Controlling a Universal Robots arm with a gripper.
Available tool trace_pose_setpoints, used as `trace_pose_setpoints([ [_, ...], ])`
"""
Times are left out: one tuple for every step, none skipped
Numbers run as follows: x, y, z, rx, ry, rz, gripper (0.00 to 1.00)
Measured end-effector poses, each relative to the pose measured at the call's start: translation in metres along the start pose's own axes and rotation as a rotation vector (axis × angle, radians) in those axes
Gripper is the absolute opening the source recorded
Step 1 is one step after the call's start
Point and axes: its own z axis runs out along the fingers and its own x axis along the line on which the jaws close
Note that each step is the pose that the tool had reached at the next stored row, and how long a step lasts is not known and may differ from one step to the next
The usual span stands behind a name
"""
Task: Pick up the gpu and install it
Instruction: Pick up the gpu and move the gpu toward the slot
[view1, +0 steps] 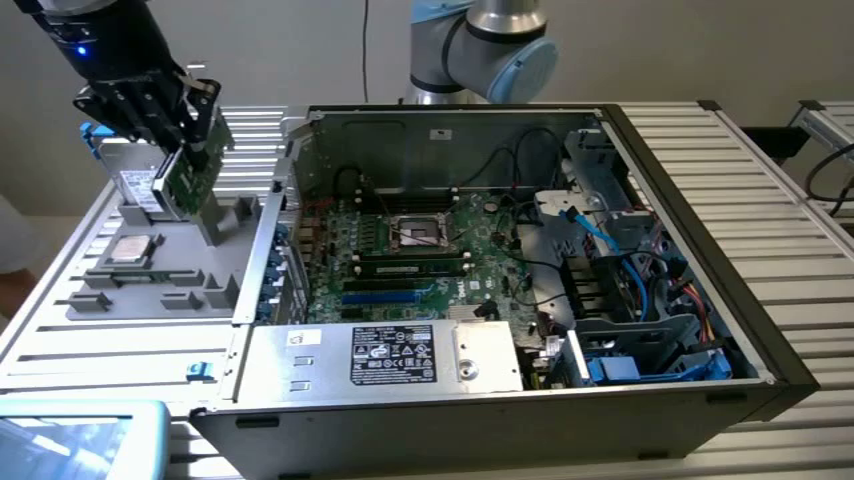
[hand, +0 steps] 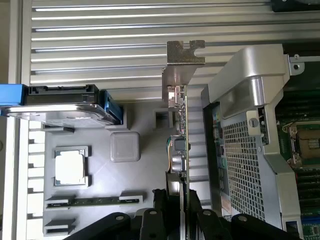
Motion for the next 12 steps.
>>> trace_pose_setpoints([
  [-0.001,0.0003,-0.0044,0.0002,0.0012,0.001,0.29],
  [-0.001,0.0006,-0.0092,0.0003,0.0023,0.002,0.29],
  [-0.002,0.0009,-0.0137,0.0004,0.0032,0.002,0.29],
  [-0.003,0.0013,-0.0181,0.0006,0.0042,0.003,0.29],
  [-0.004,0.0017,-0.0226,0.0006,0.0050,0.003,0.29],
  [-0.005,0.0021,-0.0270,0.0007,0.0058,0.004,0.29],
  [-0.006,0.0024,-0.0316,0.0009,0.0068,0.004,0.29],
  [-0.007,0.0028,-0.0358,0.0009,0.0076,0.004,0.29],
  [-0.009,0.0032,-0.0406,0.0009,0.0085,0.004,0.29],
  [-0.011,0.0036,-0.0450,0.0011,0.0096,0.004,0.29],
  [-0.014,0.0040,-0.0494,0.0011,0.0107,0.004,0.29],
  [-0.017,0.0044,-0.0537,0.0013,0.0120,0.005,0.29],
])
